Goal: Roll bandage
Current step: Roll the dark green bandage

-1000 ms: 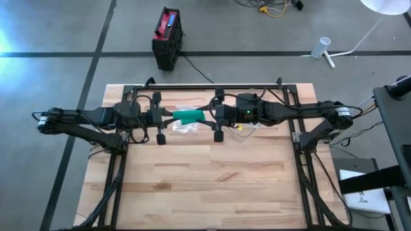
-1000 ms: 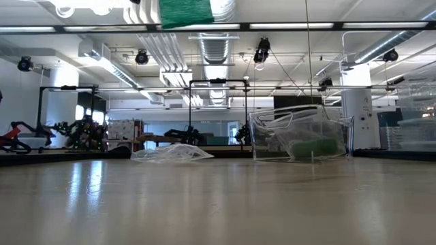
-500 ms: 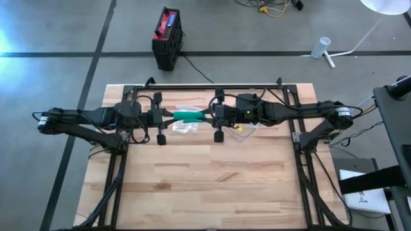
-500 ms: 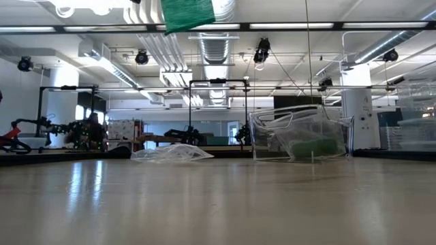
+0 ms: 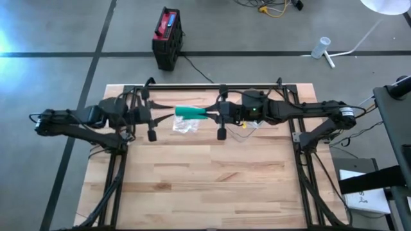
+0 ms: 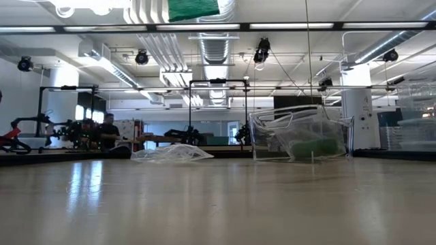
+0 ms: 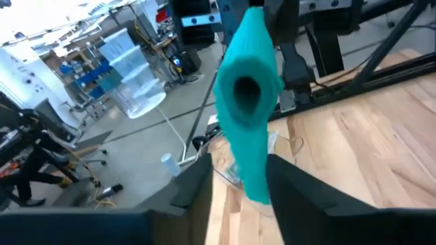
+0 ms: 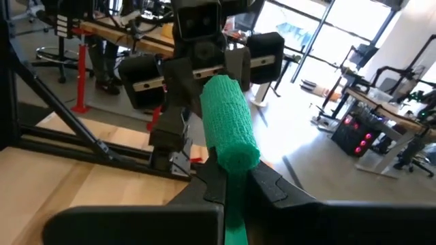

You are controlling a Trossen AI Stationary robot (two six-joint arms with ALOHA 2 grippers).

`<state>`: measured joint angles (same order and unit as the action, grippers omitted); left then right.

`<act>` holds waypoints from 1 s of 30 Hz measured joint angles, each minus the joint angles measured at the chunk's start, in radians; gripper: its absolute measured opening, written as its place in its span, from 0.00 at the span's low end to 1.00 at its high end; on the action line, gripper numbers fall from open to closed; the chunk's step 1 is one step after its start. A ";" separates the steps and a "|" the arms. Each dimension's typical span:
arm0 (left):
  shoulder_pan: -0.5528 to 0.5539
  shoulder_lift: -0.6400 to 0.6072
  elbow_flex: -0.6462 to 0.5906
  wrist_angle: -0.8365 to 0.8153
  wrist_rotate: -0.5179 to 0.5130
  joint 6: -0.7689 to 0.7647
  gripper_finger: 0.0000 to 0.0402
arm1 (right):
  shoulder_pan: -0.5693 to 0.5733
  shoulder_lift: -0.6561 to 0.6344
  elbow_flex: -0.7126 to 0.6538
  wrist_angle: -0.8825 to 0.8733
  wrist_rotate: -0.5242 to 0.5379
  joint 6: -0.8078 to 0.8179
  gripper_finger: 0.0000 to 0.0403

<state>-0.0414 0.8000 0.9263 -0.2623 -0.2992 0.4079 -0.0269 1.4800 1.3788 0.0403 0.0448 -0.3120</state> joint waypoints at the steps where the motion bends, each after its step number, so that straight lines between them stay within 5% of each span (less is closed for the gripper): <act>1: 0.000 -0.011 -0.010 -0.001 0.000 -0.003 0.33 | 0.000 0.000 0.000 -0.001 0.000 -0.001 0.03; 13: -0.001 -0.102 -0.186 0.008 0.029 -0.066 0.52 | 0.003 0.027 -0.010 0.048 -0.002 0.076 0.02; 30: 0.000 -0.108 -0.220 0.036 0.029 0.025 0.49 | 0.011 0.027 -0.010 0.009 -0.045 0.240 0.02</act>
<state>-0.0414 0.6922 0.7062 -0.2266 -0.2703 0.4331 -0.0163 1.5070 1.3693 0.0495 -0.0007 -0.0716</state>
